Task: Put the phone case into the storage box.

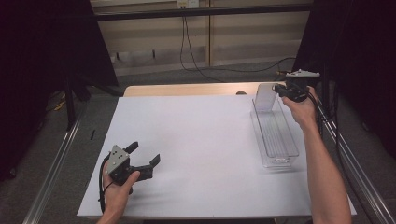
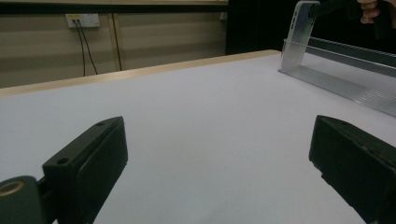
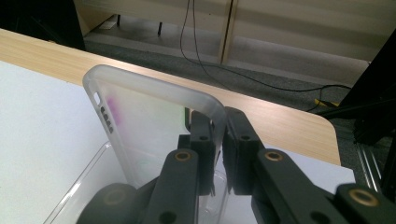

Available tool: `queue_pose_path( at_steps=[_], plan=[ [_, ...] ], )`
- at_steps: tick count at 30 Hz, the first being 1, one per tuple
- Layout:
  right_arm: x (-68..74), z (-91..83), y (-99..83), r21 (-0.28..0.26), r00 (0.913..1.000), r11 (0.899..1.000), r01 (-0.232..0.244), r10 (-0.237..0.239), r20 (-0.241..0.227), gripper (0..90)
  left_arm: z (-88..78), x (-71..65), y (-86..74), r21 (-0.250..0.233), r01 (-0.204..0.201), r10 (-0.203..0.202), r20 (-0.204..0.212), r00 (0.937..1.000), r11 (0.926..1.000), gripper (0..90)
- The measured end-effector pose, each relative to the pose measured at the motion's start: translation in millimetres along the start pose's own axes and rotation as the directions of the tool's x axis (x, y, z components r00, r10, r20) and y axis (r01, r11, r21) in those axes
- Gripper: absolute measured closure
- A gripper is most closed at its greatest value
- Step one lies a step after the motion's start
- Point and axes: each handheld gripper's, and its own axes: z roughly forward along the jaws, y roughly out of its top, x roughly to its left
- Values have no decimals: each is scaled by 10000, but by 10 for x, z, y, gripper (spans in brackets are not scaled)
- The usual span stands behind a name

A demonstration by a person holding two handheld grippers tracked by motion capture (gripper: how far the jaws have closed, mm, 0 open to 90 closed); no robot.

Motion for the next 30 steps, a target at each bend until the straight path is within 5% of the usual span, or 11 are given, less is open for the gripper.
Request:
queue_pose_path(
  at_steps=[30],
  plan=[
    [-20,-65,-20,-148,9991,9990,-418,418,-8,688,-4,8,-1,46,-83,83,-37,10000,10000,45]
  ],
)
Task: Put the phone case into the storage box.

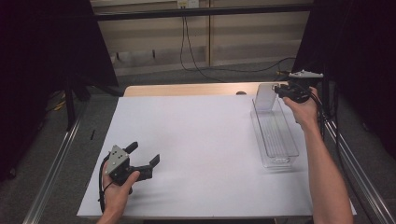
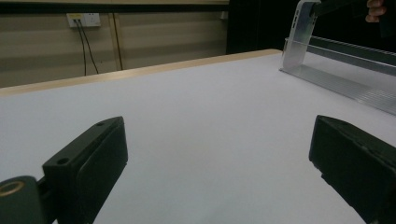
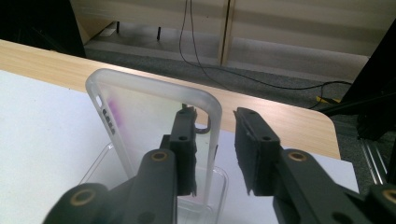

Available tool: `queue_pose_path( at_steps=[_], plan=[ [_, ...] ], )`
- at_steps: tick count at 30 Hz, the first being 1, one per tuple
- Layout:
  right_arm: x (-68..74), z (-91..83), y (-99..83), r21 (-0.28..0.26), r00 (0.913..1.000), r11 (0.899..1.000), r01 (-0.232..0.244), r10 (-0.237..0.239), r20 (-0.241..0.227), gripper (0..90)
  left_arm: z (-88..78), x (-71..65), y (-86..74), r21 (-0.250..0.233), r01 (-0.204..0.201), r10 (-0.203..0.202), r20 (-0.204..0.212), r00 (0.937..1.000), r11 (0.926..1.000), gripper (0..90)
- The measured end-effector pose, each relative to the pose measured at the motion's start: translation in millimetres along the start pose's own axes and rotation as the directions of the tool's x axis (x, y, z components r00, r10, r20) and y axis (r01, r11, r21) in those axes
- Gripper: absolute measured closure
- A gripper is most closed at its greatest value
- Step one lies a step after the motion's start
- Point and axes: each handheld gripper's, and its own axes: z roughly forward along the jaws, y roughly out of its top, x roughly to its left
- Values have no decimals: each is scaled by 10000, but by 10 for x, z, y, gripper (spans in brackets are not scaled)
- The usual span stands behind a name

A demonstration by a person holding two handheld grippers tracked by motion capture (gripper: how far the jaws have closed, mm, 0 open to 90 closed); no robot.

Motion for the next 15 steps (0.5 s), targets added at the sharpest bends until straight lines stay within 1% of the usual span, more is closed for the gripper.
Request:
queue_pose_path(
  at_steps=[2,8,12,13,15],
  plan=[
    [3,-6,-1,-2,10000,10000,-15,15,-7,666,1,1,-1,-4,43,-43,-13,10000,10000,45],
    [20,-17,-7,-25,10000,10000,0,-1,-95,638,-1,3,1,-25,30,-30,-21,10000,10000,45],
    [9,-40,-7,-84,10000,10000,-38,37,-47,619,3,7,7,-47,19,-19,-34,10000,10000,45],
    [6,-45,-7,-94,10000,9999,-60,60,-66,611,4,10,8,-37,15,-15,-43,10000,10000,45],
    [3,-53,-12,-94,10000,9999,-46,45,-72,564,7,15,11,-70,28,-28,-83,10000,10000,45]
  ],
)
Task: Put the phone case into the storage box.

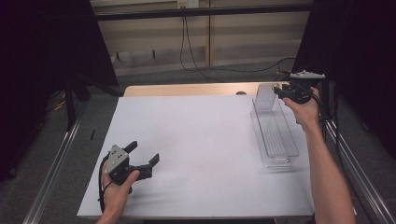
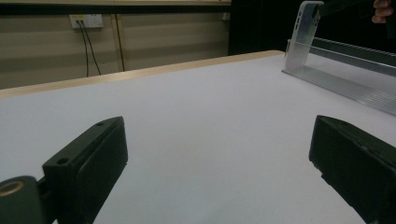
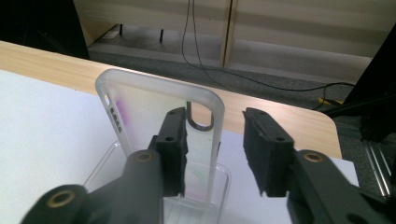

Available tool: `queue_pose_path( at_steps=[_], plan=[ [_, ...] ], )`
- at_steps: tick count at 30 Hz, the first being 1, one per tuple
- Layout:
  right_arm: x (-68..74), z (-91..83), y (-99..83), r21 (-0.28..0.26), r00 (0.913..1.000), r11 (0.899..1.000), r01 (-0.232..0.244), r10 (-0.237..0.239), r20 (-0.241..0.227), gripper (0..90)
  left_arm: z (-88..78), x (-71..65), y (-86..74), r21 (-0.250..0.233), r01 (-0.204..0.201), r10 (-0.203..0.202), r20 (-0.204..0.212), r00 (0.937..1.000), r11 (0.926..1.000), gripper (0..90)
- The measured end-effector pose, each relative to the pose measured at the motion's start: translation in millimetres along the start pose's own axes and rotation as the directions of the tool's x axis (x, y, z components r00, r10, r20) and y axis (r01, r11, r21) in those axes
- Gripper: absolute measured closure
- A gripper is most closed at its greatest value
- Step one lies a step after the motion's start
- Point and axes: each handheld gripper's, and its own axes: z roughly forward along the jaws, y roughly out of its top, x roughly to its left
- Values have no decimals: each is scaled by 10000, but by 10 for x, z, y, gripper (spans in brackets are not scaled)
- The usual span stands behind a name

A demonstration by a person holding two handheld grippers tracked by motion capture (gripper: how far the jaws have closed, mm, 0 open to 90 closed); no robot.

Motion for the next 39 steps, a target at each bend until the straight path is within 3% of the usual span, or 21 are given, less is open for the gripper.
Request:
queue_pose_path(
  at_steps=[5,11,20,27,39],
  plan=[
    [-13,-9,-27,-136,9999,9999,-47,46,-106,470,32,8,7,14,63,-63,-137,9999,10000,45],
    [-31,-22,-62,-152,9997,9998,-137,134,-192,291,47,-1,-3,79,57,-56,-120,9999,10000,45],
    [-21,-28,-61,-175,9997,9995,-256,256,-43,157,39,15,2,51,16,-15,-154,9999,10000,45],
    [6,-19,-73,-242,9993,9992,-320,316,-189,26,60,15,-2,89,17,-16,-116,9999,10000,46],
    [31,-91,-96,-452,9988,9978,-480,480,-14,20,22,22,-7,-33,107,-107,-56,9999,9999,45]
  ],
)
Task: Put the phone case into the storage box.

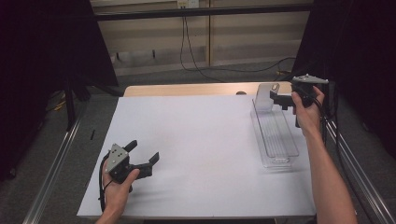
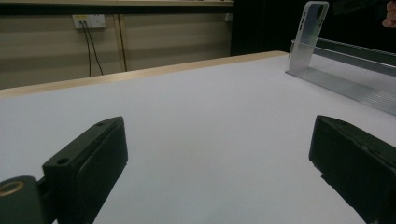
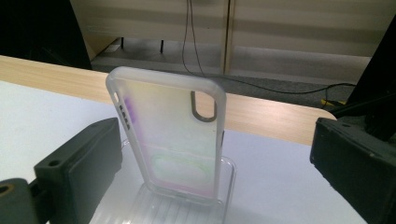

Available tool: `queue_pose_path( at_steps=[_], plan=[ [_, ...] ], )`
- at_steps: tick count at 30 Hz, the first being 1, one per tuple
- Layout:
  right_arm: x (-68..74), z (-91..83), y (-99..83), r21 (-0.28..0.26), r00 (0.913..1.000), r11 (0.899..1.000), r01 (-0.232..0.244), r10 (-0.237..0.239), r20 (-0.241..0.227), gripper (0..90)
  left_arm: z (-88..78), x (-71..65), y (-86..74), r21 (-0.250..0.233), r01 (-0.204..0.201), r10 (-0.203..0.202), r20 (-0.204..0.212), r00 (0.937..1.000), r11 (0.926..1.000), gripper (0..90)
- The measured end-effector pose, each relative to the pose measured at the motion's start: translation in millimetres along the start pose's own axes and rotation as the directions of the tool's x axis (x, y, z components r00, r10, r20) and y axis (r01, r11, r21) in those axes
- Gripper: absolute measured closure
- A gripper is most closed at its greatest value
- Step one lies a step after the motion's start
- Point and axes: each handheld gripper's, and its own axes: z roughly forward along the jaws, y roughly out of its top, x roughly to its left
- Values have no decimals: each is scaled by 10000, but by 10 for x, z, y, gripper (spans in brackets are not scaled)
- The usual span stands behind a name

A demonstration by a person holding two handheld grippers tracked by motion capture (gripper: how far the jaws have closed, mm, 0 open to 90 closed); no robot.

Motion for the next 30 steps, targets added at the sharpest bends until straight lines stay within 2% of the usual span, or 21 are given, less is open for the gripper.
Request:
queue_pose_path(
  at_steps=[8,13,17,21,23,27,30],
  plan=[
    [23,-46,-45,-109,10000,9999,18,-17,75,22,-26,11,12,-110,-122,123,91,9999,9999,45],
    [41,-62,-96,-483,9997,9987,171,-162,193,17,-44,19,12,-185,-96,98,110,9999,9998,45],
    [64,-78,-120,-642,9999,9979,90,-85,89,18,-51,12,-2,-158,-77,79,84,9999,9998,45],
    [81,-120,-141,-786,9993,9967,213,-189,312,28,-52,-1,-8,-180,-87,89,142,9999,9998,45],
    [75,-150,-151,-951,9993,9954,142,-109,359,28,-54,6,-7,-214,-75,78,136,9999,9997,45],
    [44,-215,-174,-980,9999,9951,-106,119,123,22,-59,17,-18,-182,35,-32,132,9999,9998,48],
    [20,-261,-196,-1137,9998,9934,-163,176,105,20,-70,14,-22,-219,-72,75,121,9999,9997,48]
  ],
)
